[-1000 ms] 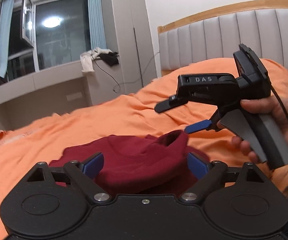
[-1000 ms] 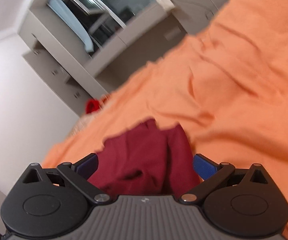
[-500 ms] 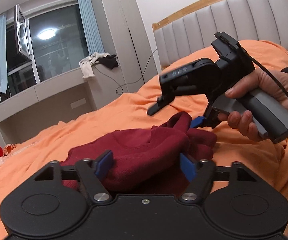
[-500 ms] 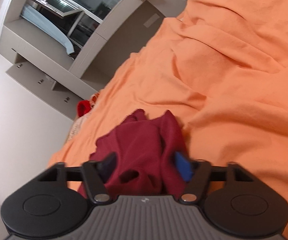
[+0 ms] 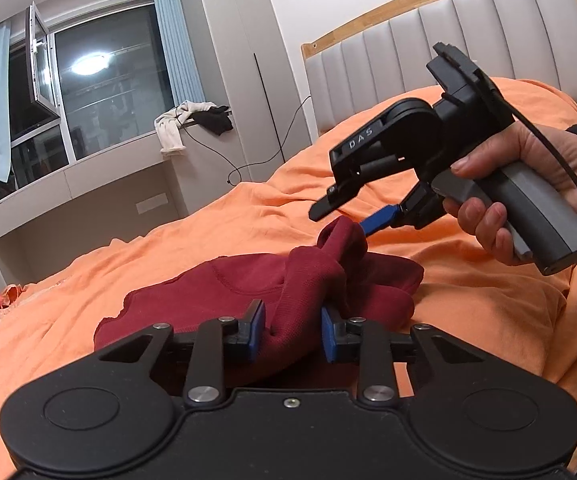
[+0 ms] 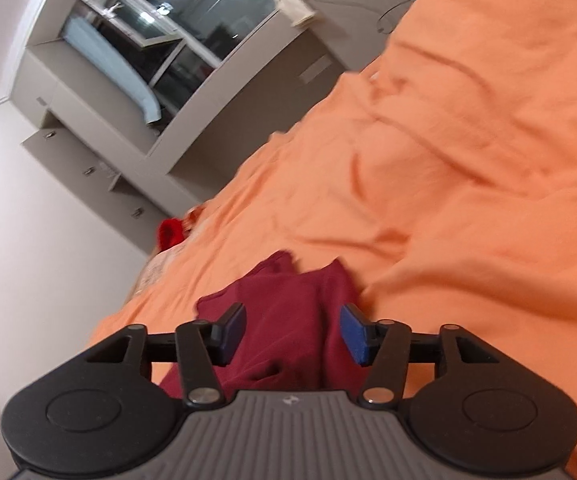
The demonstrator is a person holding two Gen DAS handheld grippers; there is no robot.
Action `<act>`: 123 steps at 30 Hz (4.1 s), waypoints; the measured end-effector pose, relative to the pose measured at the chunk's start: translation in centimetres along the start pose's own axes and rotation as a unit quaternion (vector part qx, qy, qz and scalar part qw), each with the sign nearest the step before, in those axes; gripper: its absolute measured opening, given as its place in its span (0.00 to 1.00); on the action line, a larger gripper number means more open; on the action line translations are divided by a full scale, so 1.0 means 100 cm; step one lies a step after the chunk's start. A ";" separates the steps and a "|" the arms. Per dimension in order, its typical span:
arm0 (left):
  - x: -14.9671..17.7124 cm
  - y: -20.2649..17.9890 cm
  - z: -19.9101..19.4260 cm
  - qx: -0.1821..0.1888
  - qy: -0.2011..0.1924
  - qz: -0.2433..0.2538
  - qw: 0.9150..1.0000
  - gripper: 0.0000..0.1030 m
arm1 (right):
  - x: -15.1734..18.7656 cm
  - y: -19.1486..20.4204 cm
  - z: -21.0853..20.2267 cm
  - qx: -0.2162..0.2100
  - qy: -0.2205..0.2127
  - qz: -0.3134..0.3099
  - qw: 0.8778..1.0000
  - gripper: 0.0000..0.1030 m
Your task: Fold small clothes
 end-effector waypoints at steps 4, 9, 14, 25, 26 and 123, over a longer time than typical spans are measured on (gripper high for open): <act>0.002 0.000 -0.001 0.001 0.000 -0.002 1.000 0.31 | 0.005 0.001 0.010 0.005 0.011 -0.010 1.000 0.58; 0.003 0.000 -0.001 0.001 0.000 -0.002 1.000 0.31 | 0.004 -0.009 0.026 0.026 0.019 -0.002 0.999 0.50; 0.003 -0.001 -0.002 0.001 0.000 -0.003 1.000 0.31 | 0.006 -0.007 0.029 0.027 0.021 -0.021 0.999 0.21; -0.002 -0.007 0.003 0.018 -0.012 -0.007 1.000 0.14 | 0.007 0.012 -0.014 0.004 -0.058 -0.095 0.994 0.04; -0.004 -0.010 0.003 0.022 -0.016 -0.006 1.000 0.14 | 0.005 0.013 -0.019 0.005 -0.065 -0.099 0.993 0.04; 0.074 0.100 0.036 -0.030 0.120 -0.314 0.941 1.00 | 0.123 0.057 0.010 0.194 -0.110 -0.527 0.820 0.31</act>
Point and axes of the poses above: each gripper's, at about its wrist camera, not at the fingertips, and z roughly the way its jaws point, y to its left, x to its underside, the point moved 1 cm from there along z, roughly the way its jaws point, and after that the axes turned 14 degrees about z, right-handed, at the moved point
